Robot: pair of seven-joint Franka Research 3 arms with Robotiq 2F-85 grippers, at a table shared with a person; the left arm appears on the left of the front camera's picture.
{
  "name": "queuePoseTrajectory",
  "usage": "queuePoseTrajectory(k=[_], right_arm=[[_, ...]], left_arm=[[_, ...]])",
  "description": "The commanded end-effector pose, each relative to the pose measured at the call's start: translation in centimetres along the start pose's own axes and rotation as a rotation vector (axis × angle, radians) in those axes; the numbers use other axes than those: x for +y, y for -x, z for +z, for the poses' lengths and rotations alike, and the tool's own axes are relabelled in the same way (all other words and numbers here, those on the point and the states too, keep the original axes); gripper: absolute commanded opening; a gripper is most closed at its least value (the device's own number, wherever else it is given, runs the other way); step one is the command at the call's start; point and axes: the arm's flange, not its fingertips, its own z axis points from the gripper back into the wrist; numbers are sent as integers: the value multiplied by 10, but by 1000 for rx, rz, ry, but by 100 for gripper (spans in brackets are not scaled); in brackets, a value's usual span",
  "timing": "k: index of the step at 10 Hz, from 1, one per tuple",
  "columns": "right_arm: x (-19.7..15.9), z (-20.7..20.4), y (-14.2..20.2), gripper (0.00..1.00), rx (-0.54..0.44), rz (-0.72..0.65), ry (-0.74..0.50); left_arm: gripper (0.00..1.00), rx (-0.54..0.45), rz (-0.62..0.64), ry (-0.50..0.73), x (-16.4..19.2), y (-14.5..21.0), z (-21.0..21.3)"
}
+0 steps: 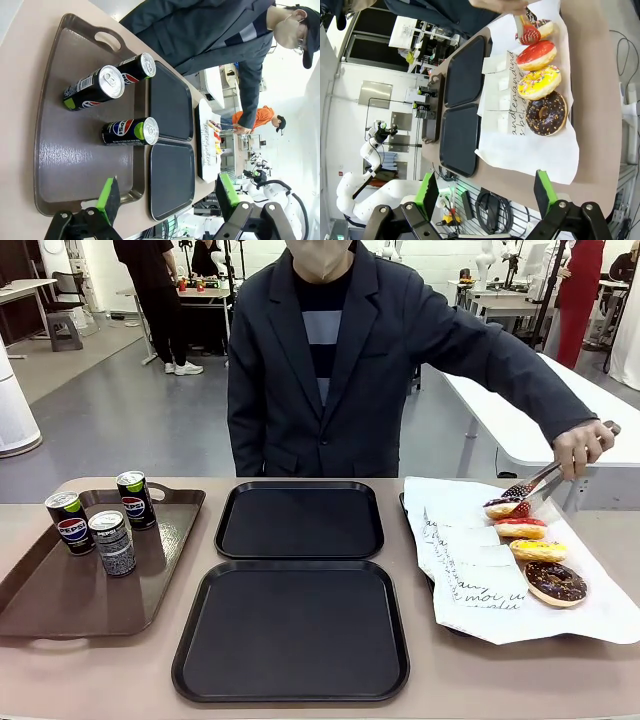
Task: Set up donuts and drinks on trays.
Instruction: Pick up one Pepsi coke and place it on the Flat Tray.
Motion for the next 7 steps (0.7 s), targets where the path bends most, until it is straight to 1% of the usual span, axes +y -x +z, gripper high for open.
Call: queuePoseTrajectory(k=[1,7], right_arm=[[1,0,-2,100,-24,14,-29],[1,0,-2,100,-24,14,-29]], left_arm=[[100,-5,-6,18,1,-1,1],[100,-5,-6,18,1,-1,1]])
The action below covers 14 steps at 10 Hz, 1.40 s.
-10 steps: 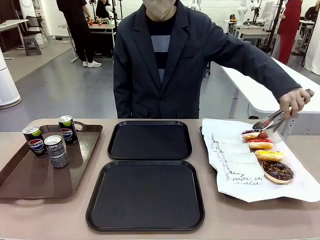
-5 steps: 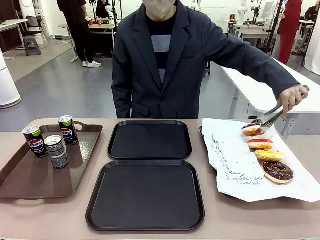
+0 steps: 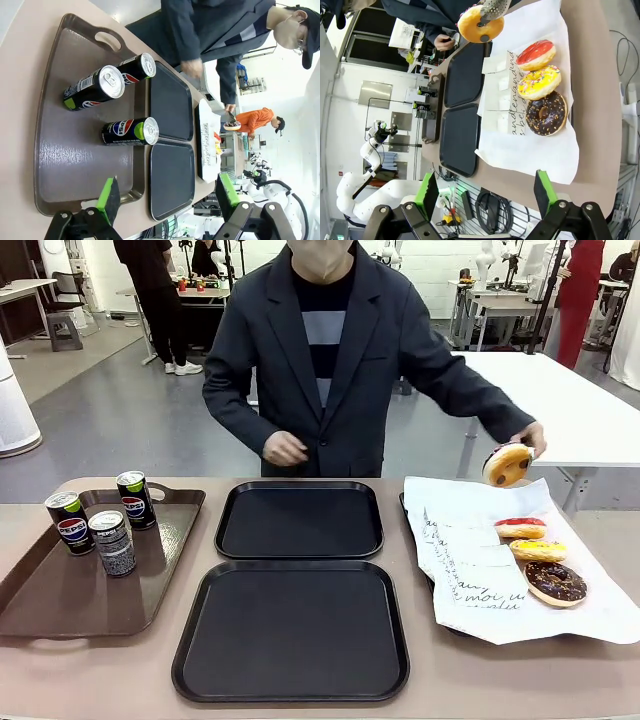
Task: Set up donuts and drinks on trays.
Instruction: Pick up one Pepsi coke and place it on the Flat Tray.
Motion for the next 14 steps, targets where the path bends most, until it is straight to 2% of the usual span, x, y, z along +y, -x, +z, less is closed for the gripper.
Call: queuePoseTrajectory(k=[1,3,5,7,8,9,11,14], right_arm=[[1,0,-2,100,-24,14,-29],[1,0,-2,100,-24,14,-29],[1,0,-2,100,-24,14,-29],[1,0,-2,100,-24,14,-29],[1,0,-2,100,-24,14,-29],[1,0,-2,100,-24,14,-29],[1,0,-2,100,-24,14,-29],[1,0,-2,100,-24,14,-29]], left_arm=[[100,0,0,0,0,0,0],[100,22,-65,-137,-42,-27,-18],[100,115,-191,-287,-95,-43,-49],[100,278,-354,-573,-135,-46,-95],[100,341,-442,-735,-145,-40,-118],[100,427,-511,-841,-155,-31,-143],[100,462,-539,-903,-165,-23,-176],[100,448,-524,-972,-160,-13,-213]])
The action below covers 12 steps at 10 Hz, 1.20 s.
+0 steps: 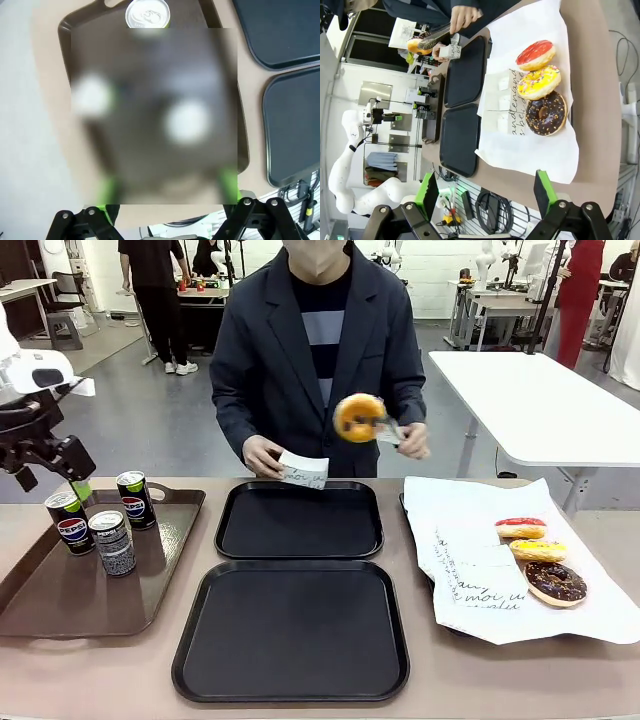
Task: Set up donuts and drinks on trays.
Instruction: Pick up one Pepsi coke and place it on the Flat Tray.
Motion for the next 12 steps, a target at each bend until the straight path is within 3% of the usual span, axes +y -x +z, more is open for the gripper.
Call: queuePoseTrajectory(k=[1,6,12], right_arm=[[1,-1,-2,100,-22,16,-30],[1,-1,-2,100,-22,16,-30],[1,-1,-2,100,-22,16,-30]], left_arm=[[100,-11,72,-30,-8,-13,-14],[100,-12,198,-1,-20,-26,-59],[100,6,178,11,-14,-25,-61]])
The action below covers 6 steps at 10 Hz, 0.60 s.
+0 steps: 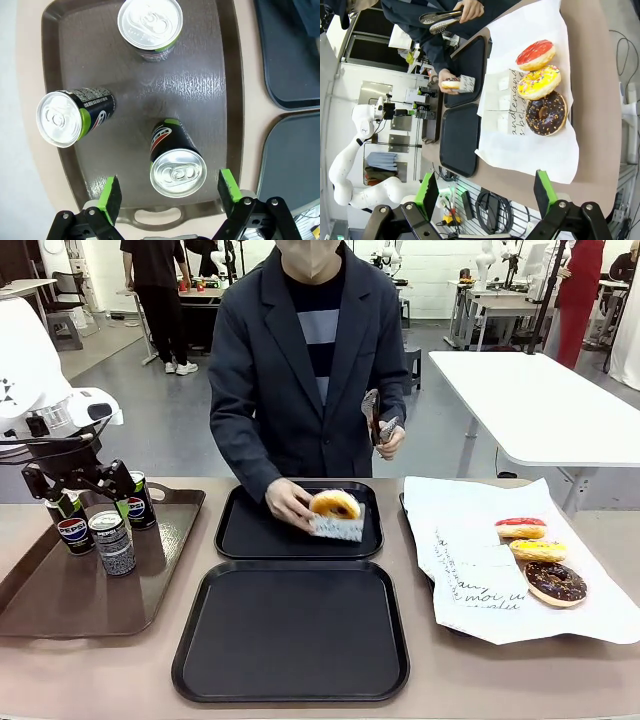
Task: Set up donuts and drinks on trays.
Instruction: Pick up one Pepsi coke and place it on the Flat Tray.
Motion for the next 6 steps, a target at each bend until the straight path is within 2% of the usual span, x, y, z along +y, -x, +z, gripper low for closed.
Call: queuePoseTrajectory(k=[1,3,4,6], right_arm=[[1,-1,-2,100,-23,15,-30],[1,-1,-2,100,-23,15,-30],[1,-1,-2,100,-23,15,-30],[1,-1,-2,100,-23,15,-30]], left_arm=[[100,-5,-5,-3,-1,0,3],[100,0,0,0,0,0,0],[100,-34,34,-37,-4,2,-2],[100,-33,69,-61,-9,2,-7]])
